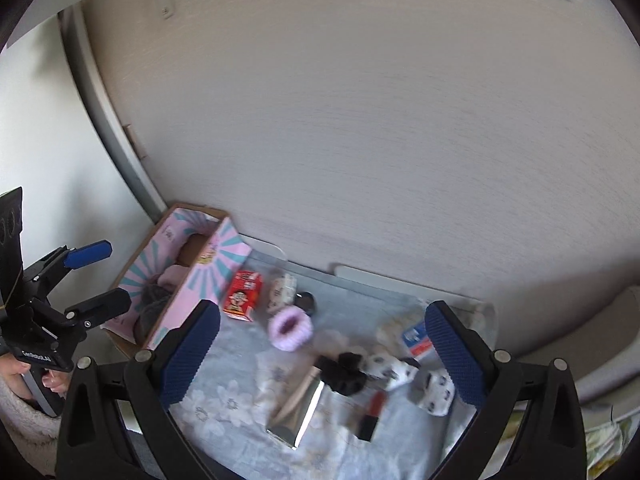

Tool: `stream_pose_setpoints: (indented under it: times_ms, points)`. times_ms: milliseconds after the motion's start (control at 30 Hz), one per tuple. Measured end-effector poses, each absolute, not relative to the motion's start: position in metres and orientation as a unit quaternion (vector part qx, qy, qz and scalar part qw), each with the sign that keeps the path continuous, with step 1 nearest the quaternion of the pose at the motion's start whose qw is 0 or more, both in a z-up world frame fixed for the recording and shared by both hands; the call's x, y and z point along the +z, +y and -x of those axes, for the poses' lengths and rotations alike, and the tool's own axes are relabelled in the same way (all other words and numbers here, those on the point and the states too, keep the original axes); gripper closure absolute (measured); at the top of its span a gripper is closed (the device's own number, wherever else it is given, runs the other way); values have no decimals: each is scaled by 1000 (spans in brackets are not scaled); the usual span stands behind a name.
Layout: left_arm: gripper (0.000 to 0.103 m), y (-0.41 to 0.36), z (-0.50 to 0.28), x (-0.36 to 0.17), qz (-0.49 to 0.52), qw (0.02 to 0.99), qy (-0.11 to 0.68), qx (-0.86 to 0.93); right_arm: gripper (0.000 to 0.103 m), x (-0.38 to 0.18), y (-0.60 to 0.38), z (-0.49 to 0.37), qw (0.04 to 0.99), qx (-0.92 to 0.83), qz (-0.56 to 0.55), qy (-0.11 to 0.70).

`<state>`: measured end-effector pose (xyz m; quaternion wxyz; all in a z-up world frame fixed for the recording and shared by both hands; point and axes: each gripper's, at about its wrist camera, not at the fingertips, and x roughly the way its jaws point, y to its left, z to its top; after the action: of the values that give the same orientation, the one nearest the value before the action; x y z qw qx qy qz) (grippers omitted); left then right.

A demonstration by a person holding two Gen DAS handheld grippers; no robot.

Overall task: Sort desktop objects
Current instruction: 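Withdraw both tools from the box back to the cloth, then grasp the pink scrunchie with the left gripper while the right gripper grasps the red lipstick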

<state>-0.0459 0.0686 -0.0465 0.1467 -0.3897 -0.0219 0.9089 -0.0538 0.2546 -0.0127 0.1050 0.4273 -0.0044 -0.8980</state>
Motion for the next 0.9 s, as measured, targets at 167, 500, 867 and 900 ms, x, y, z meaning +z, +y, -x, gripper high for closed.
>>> stream_pose_setpoints:
  times_ms: [167, 500, 867, 900]
  points:
    - [0, 97, 54, -71, 415, 158, -4, 896, 1, -31, 286, 38, 77, -895, -439, -19]
    - [1, 128, 74, -140, 459, 143, 14, 877, 1, -114, 309, 25, 50, -854, -516, -38]
    - [2, 143, 114, -219, 491, 106, 23, 864, 4, -217, 310, 24, 12, -822, -567, -49]
    - [2, 143, 117, -225, 493, 105, 21, 863, 5, -223, 310, 24, 11, -821, -569, -50]
